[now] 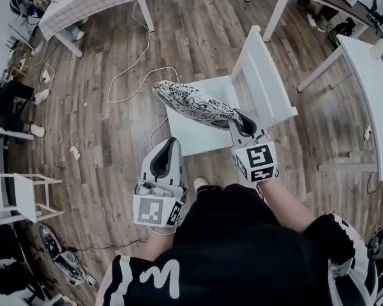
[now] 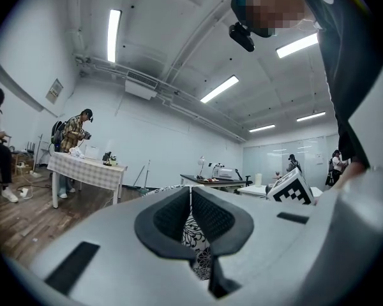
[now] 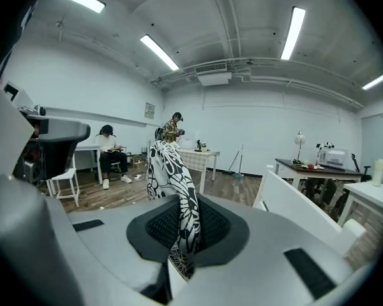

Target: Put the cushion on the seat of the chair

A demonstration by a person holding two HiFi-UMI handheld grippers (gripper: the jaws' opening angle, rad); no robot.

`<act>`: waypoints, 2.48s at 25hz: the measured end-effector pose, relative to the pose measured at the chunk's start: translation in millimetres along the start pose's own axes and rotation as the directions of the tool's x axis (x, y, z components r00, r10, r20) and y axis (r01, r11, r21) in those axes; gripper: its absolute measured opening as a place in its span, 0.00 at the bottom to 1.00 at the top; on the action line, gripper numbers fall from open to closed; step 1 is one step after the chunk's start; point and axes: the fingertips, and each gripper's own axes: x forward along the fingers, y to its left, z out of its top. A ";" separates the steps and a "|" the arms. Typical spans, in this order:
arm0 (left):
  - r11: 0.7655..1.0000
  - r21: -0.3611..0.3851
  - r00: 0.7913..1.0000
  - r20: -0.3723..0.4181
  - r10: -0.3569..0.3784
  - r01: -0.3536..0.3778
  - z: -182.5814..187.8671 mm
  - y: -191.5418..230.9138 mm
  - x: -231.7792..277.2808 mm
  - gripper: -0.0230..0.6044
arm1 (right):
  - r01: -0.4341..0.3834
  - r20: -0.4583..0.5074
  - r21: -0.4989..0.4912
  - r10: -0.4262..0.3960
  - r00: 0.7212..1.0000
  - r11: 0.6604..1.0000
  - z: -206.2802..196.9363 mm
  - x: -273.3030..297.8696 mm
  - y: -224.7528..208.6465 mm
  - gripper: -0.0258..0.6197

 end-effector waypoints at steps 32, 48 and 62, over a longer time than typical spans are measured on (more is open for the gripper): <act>0.933 -0.074 0.928 -0.156 0.337 -0.351 -69.7 23.6 -19.5 0.06 | -0.048 -0.081 -0.244 0.029 0.996 0.969 -27.6 190.6 -89.7 0.10; 0.923 -0.094 0.915 -0.198 0.351 -0.374 -98.1 29.8 -29.2 0.06 | -0.196 -0.238 -0.319 0.122 0.964 0.927 -129.3 177.6 -26.3 0.10; 0.936 -0.101 0.920 -0.246 0.305 -0.337 -135.6 28.9 -42.7 0.06 | -0.287 -0.315 -0.326 0.182 0.931 0.901 -205.8 149.9 23.3 0.10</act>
